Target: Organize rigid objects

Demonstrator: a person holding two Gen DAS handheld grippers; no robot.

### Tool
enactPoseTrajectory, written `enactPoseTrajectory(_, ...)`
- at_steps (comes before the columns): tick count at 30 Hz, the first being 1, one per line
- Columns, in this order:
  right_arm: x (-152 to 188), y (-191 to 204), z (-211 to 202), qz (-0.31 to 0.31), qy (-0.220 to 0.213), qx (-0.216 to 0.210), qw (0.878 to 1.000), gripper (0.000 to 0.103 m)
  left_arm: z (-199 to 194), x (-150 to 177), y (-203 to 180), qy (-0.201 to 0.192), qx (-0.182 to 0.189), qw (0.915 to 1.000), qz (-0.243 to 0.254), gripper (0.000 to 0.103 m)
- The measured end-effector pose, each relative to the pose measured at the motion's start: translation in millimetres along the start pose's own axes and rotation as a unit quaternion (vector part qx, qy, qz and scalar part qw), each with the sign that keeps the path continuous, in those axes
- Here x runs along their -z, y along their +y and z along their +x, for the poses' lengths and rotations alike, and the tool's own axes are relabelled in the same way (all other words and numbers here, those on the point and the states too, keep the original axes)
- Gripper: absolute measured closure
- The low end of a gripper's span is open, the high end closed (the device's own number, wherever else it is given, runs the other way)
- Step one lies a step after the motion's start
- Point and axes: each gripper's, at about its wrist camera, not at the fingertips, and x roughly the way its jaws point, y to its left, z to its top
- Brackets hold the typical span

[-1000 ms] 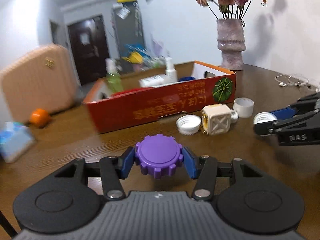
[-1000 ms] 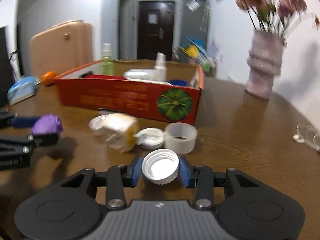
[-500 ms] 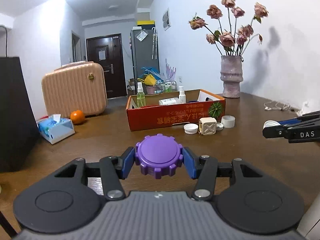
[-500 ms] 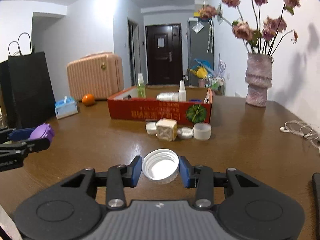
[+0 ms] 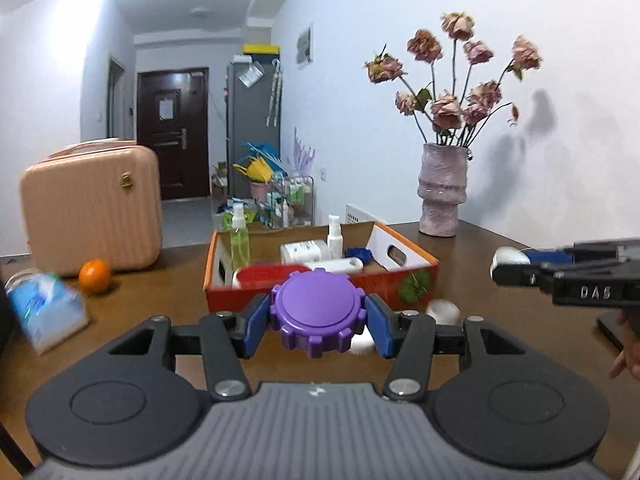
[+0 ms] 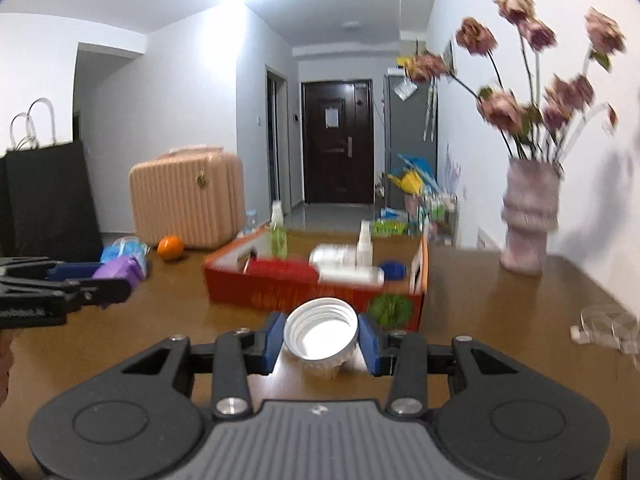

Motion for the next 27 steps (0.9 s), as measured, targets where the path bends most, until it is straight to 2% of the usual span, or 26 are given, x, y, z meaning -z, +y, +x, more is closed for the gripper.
enactPoseTrajectory(3, -39.3, -16.0, 42.0, 0.005, 0.002, -0.005, 1.000, 0.064, 47.6, -36.2, 10.4, 0.018, 0.002, 0.9998, 0.001, 0.050)
enactPoseTrajectory(7, -81.2, -41.0, 120.5, 0.034, 0.041, -0.024, 0.998, 0.064, 129.3, -73.6, 27.7, 0.058, 0.006, 0.9983, -0.008, 0.050)
enactPoseTrajectory(9, -88.8, -48.5, 160.0, 0.038, 0.059, -0.009, 0.998, 0.064, 169.5, -81.2, 34.9, 0.073, -0.014, 0.9971, -0.016, 0.050)
enactPoseTrajectory(11, -91.1, -54.9, 206.0, 0.036, 0.093, 0.004, 0.995, 0.063, 210.3, -82.9, 43.2, 0.097, -0.017, 0.9941, -0.044, 0.050)
enactPoseTrajectory(14, -85.4, -62.4, 251.3, 0.040, 0.128, 0.021, 0.991, 0.063, 257.0, -78.1, 45.1, 0.129, 0.007, 0.9884, -0.080, 0.050)
enactPoseTrajectory(18, -68.4, -77.7, 284.8, 0.051, 0.148, 0.044, 0.987, 0.063, 302.6, -70.7, 24.1, 0.151, 0.043, 0.9845, -0.078, 0.051)
enactPoseTrajectory(20, -60.3, -80.7, 296.6, 0.035, 0.171, 0.071, 0.982, 0.062, 322.3, -66.6, 7.9, 0.169, 0.032, 0.9835, -0.054, 0.050)
enactPoseTrajectory(22, -57.2, -84.7, 299.7, 0.022, 0.173, 0.086, 0.981, 0.061, 330.5, -62.8, 2.5, 0.171, 0.026, 0.9837, -0.049, 0.044)
enactPoseTrajectory(24, -55.5, -92.1, 299.3, 0.036, 0.168, 0.078, 0.982, 0.054, 335.9, -59.1, 4.3, 0.179, 0.044, 0.9814, -0.053, 0.041)
enactPoseTrajectory(27, -57.7, -97.5, 297.5, 0.051, 0.161, 0.066, 0.983, 0.049, 337.9, -58.1, 9.2, 0.181, 0.047, 0.9803, -0.064, 0.036)
